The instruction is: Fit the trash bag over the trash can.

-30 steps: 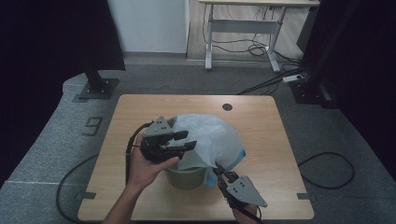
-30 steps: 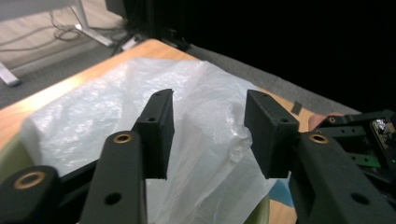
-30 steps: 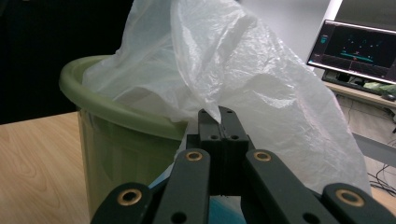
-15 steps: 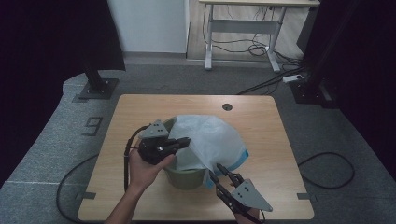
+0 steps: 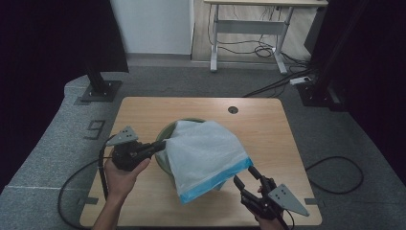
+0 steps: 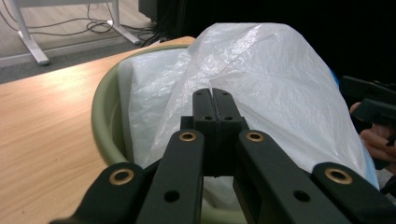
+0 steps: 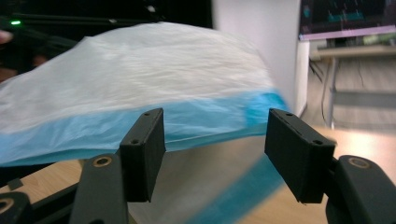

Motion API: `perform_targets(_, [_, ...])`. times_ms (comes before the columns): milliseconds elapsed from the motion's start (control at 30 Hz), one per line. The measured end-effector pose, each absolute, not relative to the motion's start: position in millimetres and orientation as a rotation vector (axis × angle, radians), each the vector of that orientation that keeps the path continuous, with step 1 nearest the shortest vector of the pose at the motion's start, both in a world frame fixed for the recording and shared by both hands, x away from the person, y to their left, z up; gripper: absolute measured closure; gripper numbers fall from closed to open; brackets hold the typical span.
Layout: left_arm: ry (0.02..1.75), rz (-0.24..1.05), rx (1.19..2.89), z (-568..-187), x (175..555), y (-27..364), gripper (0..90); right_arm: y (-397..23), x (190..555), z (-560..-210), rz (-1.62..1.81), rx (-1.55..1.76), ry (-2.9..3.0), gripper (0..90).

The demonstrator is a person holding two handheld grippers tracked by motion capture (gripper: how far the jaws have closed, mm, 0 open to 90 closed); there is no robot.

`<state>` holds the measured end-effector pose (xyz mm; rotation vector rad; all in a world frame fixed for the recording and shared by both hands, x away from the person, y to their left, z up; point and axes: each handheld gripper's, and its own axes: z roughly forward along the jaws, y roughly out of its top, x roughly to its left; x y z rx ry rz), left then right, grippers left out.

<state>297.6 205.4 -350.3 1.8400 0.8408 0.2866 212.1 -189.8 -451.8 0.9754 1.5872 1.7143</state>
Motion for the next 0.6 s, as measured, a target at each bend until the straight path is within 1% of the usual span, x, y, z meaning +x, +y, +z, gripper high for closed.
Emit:
perform_targets(133, [0.852, 0.283, 1.834, -354.2, 298.6, 207.5, 90.0, -190.9, 215.2, -455.4, 1.698, 1.036, 1.609, 36.7])
perform_targets(367, [0.875, 0.287, 1.830, -356.8, 301.9, 213.0, 90.0, -194.7, 213.3, -465.8, 1.647, 1.069, 1.604, 32.3])
perform_targets(467, [0.880, 0.286, 1.828, -357.2, 302.8, 214.8, 90.0, -199.4, 219.8, -465.4, 1.610, 1.062, 1.604, 33.3])
perform_targets(600, [0.890, 0.278, 1.823, -358.5, 305.6, 216.4, 90.0, -196.8, 232.9, -470.8, 1.559, 1.055, 1.642, 39.3])
